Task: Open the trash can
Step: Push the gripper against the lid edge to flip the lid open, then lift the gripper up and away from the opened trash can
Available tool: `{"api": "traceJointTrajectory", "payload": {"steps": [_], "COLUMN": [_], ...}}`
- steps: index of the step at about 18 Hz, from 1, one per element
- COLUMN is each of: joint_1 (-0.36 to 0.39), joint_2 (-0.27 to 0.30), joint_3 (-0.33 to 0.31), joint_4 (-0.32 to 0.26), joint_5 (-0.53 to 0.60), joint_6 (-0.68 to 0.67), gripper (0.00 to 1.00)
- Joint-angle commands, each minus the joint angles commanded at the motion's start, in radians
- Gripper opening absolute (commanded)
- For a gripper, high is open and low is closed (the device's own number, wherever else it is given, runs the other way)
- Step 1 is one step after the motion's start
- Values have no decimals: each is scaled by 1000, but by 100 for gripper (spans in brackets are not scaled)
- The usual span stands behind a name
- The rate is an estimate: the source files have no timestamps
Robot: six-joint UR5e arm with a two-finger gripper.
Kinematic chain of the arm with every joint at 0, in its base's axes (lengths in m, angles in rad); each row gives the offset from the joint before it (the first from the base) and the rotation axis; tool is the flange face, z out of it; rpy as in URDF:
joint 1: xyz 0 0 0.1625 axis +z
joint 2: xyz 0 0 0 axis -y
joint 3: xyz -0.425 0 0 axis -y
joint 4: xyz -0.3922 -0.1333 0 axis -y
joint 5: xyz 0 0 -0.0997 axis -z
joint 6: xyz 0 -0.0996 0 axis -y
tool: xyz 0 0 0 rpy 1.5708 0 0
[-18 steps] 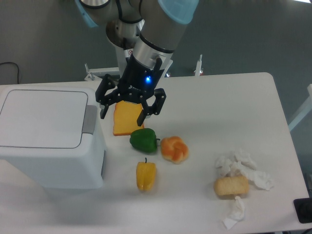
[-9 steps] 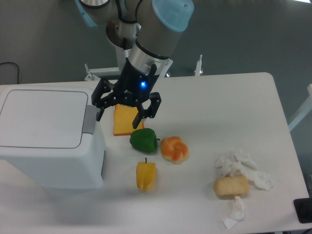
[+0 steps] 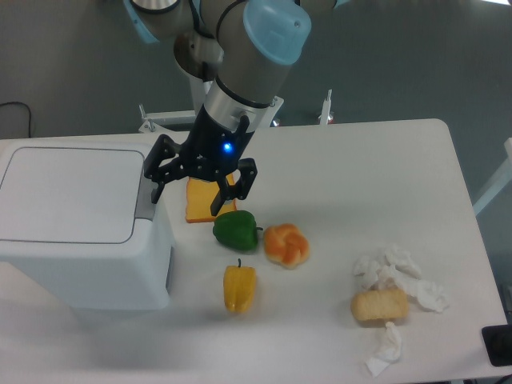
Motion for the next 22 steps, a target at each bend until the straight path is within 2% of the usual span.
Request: {"api": "traceJointTrajectory", "payload": {"steps": [15, 19, 22], "joint_1": [0, 8, 49], "joint_2": [-5, -3, 5], "joint_3": [0, 27, 54], "joint_4": [2, 3, 24], "joint_5": [0, -3, -2], "joint_6": [2, 12, 40], "gripper": [100, 100, 100]}}
